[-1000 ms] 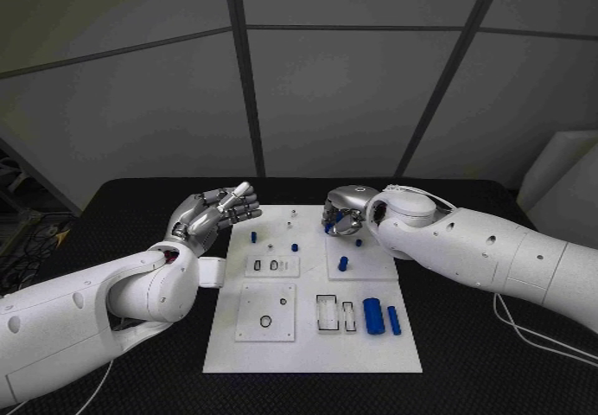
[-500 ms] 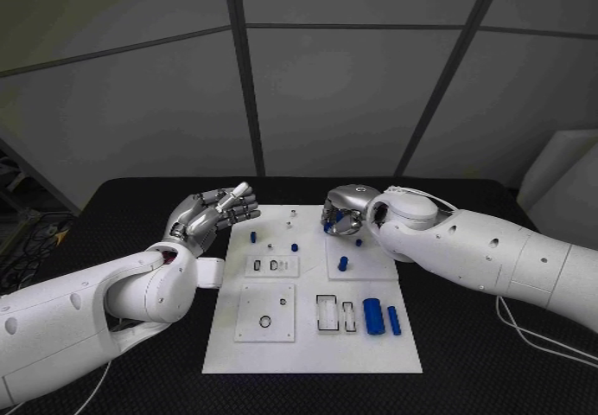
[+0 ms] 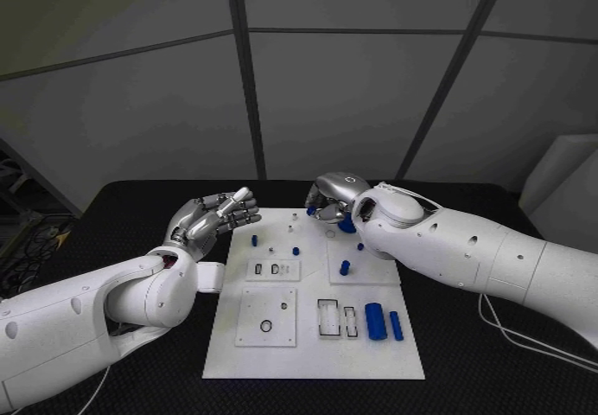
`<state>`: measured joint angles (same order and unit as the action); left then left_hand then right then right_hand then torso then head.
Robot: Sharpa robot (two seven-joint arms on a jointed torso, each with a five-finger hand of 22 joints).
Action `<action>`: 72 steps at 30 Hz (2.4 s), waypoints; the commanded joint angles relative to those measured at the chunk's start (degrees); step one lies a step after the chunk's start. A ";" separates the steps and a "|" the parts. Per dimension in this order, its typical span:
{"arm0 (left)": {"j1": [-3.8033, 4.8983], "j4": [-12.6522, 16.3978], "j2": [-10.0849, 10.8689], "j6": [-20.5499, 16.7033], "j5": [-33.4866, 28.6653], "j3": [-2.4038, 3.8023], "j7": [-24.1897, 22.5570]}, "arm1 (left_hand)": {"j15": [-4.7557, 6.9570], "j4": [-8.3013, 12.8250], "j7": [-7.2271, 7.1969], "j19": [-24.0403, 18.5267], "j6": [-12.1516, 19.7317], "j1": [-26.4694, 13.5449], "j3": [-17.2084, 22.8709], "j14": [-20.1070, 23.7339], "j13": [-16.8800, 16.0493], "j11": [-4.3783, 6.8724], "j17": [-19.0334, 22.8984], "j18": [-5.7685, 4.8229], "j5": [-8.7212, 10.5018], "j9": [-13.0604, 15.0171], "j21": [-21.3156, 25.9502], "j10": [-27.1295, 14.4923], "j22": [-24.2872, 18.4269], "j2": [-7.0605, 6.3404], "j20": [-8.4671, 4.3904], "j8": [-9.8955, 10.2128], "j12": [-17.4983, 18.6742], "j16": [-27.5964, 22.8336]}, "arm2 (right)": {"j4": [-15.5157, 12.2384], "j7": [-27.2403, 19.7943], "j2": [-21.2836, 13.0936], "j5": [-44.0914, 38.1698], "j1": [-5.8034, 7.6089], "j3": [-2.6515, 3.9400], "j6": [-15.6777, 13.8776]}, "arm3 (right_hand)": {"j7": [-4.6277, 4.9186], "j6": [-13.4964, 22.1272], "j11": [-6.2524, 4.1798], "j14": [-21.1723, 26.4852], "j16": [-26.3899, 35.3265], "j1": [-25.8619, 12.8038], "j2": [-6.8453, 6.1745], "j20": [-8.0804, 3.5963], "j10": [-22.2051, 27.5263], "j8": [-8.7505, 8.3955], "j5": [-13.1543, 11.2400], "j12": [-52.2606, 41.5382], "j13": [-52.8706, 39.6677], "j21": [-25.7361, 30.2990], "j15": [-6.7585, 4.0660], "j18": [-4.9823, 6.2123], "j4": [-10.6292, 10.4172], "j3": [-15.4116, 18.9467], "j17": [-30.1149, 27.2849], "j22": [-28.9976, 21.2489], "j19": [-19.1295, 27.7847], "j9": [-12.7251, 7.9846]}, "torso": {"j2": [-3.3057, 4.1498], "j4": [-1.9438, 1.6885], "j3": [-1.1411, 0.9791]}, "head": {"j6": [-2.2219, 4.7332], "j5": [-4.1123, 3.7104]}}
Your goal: Assemble the parts on the task board
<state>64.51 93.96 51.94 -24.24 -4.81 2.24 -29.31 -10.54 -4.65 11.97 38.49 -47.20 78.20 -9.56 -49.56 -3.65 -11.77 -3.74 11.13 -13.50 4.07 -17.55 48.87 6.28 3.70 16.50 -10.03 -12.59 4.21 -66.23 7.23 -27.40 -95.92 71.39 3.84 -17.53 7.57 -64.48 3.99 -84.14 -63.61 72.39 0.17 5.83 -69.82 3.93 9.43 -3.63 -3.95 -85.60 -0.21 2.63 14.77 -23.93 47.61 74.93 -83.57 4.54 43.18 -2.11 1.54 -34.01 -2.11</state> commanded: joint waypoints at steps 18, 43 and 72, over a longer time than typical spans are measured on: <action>0.34 0.44 -0.40 0.68 0.69 0.13 -0.15 | -0.14 0.32 2.17 0.26 -0.16 0.07 0.06 -0.24 0.06 -0.18 0.09 -1.08 -0.12 -0.05 0.00 0.14 -0.06 0.00 -0.10 0.28 0.18 -0.38 | 8.67 -2.92 7.29 2.18 0.36 0.00 -0.42 | 0.12 -0.08 0.23 -0.44 -0.64 -0.25 0.08 -0.03 0.08 -0.08 0.38 0.27 0.13 -0.32 -0.30 -0.62 -0.02 -0.45 0.17 5.18 -0.77 -0.03 | 0.44 -0.14 0.03 | -0.16 0.83; 0.96 0.79 -0.26 0.93 0.77 0.15 0.05 | -0.16 0.38 2.21 0.27 -0.13 0.02 -0.02 -0.21 0.06 -0.20 0.10 -1.10 -0.12 -0.07 0.02 0.13 -0.10 0.01 -0.10 0.34 0.26 -0.43 | 10.48 -0.80 9.03 1.32 0.37 -0.01 3.94 | 0.31 0.48 0.48 -0.07 -0.67 -0.95 -0.31 0.15 0.86 -0.32 0.22 0.28 0.22 -0.03 -0.05 -0.46 -0.41 -0.43 -0.33 4.44 -0.25 -0.12 | 0.65 -0.08 0.10 | -0.46 1.17; 1.53 0.80 0.08 1.13 0.77 0.14 0.61 | -0.19 0.48 2.24 0.26 -0.07 -0.07 -0.15 -0.13 0.06 -0.24 0.11 -1.13 -0.11 -0.10 0.07 0.07 -0.17 -0.01 -0.11 0.45 0.39 -0.52 | 10.65 -0.14 9.64 -0.20 0.59 -0.05 2.34 | 1.97 9.29 3.37 1.30 -0.64 -0.82 -4.29 2.44 14.51 -0.41 -1.33 0.23 0.43 2.67 2.36 0.78 -1.41 2.60 -2.97 -1.38 3.53 -0.88 | 0.67 0.18 0.07 | -0.52 1.62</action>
<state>65.92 94.64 51.98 -23.87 -4.52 2.32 -28.65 -10.54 -4.49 11.97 38.49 -47.20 78.20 -9.72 -49.56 -3.64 -11.77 -3.68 11.12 -13.50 4.03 -17.55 48.87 6.19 3.70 16.50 -9.81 -12.59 3.99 -55.28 7.43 -17.57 -96.03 71.81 3.78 -14.69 9.55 -55.51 7.27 -82.90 -64.40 71.35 -3.78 8.20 -55.82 3.79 8.44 -3.66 -3.52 -83.19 1.66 2.65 13.39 -21.67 44.71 73.65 -80.34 3.65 43.88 -2.04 1.64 -34.59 -0.53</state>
